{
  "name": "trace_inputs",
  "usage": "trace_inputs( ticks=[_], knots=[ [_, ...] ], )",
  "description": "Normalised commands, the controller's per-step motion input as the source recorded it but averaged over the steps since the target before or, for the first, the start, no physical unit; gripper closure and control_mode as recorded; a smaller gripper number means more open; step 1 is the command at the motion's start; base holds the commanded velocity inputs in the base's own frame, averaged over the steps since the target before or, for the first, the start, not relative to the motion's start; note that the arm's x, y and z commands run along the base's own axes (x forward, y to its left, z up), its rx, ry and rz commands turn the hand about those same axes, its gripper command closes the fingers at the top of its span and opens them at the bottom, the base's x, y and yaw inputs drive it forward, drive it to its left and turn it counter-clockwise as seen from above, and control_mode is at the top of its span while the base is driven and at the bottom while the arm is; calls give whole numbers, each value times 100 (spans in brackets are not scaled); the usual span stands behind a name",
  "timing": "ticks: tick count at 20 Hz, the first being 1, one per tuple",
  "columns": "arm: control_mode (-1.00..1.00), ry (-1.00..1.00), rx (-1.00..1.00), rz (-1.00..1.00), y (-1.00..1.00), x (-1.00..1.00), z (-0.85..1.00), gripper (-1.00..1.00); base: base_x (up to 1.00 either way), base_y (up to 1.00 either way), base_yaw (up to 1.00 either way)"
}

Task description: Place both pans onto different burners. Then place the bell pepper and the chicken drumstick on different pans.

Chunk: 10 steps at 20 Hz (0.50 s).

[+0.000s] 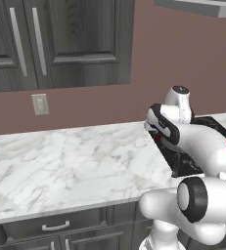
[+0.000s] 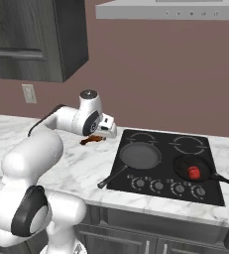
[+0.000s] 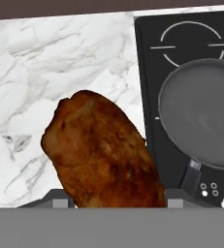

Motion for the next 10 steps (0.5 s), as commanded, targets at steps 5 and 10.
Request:
trace_inputs(
  ticks=[5,10],
  knots=[
    [-100,0,1,0,-63,-16,7,100,0,0,0],
    [-100,1,0,0,-59,-2,0,100,0,0,0]
  ],
)
